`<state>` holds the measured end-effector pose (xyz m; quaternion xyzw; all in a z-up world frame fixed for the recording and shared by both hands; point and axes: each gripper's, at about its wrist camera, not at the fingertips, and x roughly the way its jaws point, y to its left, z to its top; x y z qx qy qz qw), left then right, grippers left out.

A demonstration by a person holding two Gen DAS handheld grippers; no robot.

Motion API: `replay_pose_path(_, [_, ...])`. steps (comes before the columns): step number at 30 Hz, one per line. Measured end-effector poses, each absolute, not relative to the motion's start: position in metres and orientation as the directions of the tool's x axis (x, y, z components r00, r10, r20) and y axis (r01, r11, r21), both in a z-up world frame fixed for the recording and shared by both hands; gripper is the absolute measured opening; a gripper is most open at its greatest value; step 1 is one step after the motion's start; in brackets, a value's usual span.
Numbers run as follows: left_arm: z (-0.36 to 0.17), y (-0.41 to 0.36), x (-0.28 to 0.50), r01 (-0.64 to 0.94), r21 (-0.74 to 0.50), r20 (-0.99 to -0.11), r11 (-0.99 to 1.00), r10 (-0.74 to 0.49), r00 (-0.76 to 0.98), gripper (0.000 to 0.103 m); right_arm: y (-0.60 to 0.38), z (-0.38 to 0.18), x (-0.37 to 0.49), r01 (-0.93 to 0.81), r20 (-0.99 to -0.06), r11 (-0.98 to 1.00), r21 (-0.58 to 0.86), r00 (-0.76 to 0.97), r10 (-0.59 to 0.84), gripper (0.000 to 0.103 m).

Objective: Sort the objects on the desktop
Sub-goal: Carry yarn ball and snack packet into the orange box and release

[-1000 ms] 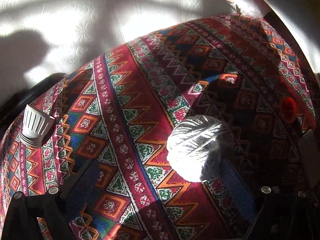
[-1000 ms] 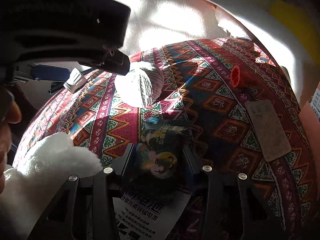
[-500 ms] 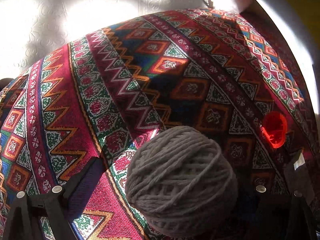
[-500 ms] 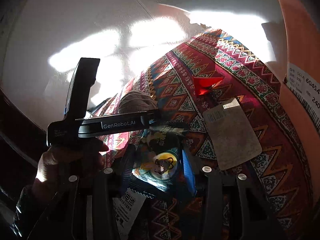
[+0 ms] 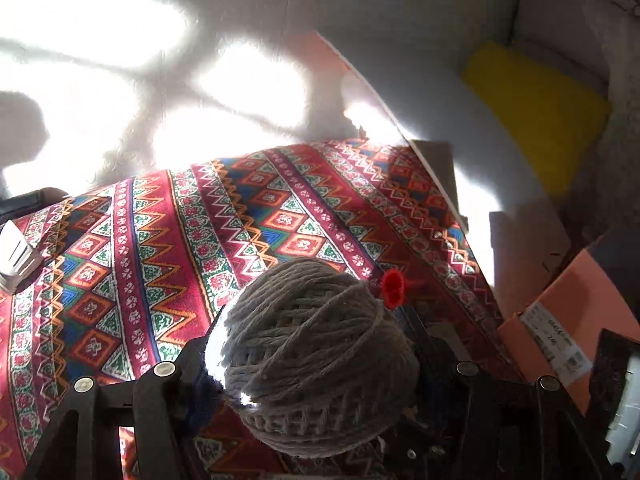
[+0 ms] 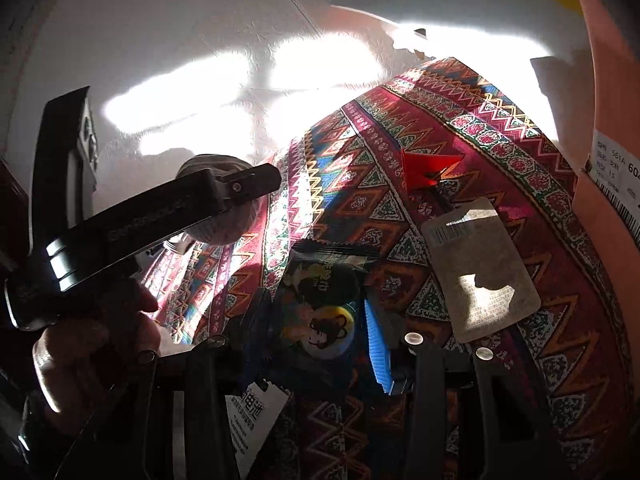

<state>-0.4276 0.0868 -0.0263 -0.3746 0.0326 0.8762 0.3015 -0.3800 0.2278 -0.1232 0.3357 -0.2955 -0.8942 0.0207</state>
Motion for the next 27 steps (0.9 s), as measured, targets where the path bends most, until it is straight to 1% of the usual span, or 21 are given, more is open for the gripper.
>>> replay_pose_path(3, [0.007, 0.043, -0.371, -0.501, -0.192, -0.649, -0.844, 0.492, -0.58, 0.065, 0.224, -0.117, -0.373, -0.183, -0.614, -0.854, 0.488, -0.767, -0.187, 0.048])
replay_pose_path(7, [0.043, -0.019, -0.296, -0.401, -0.249, -0.61, -0.881, 0.465, -0.642, 0.065, 0.218, -0.093, -0.327, -0.201, -0.633, -0.888, 0.414, -0.764, -0.122, 0.047])
replay_pose_path(9, [0.054, -0.045, -0.261, -0.36, -0.294, -0.591, -0.886, 0.464, -0.659, 0.065, 0.213, -0.075, -0.295, -0.176, -0.622, -0.886, 0.43, -0.769, -0.148, 0.047])
replay_pose_path(12, [0.065, -0.067, -0.213, -0.324, -0.348, -0.563, -0.88, 0.472, -0.678, 0.065, 0.197, -0.04, -0.246, -0.122, -0.598, -0.904, 0.41, -0.785, -0.166, 0.047])
replay_pose_path(18, [0.09, -0.062, -0.138, -0.359, -0.343, -0.508, -0.868, 0.493, -0.706, 0.065, 0.174, 0.036, -0.145, 0.011, -0.495, -0.925, 0.381, -0.842, -0.214, 0.048])
replay_pose_path(23, [0.12, -0.036, -0.106, -0.428, -0.344, -0.448, -0.836, 0.546, -0.708, 0.065, 0.181, 0.093, -0.072, 0.054, -0.372, -0.939, 0.338, -0.909, -0.186, 0.048])
replay_pose_path(25, [0.132, -0.017, -0.1, -0.466, -0.336, -0.422, -0.819, 0.573, -0.703, 0.065, 0.195, 0.113, -0.048, 0.052, -0.316, -0.94, 0.337, -0.934, -0.165, 0.048])
replay_pose_path(27, [0.14, 0.009, -0.097, -0.501, -0.319, -0.415, -0.804, 0.594, -0.689, 0.065, 0.214, 0.133, -0.026, 0.039, -0.254, -0.941, 0.335, -0.958, -0.13, 0.048])
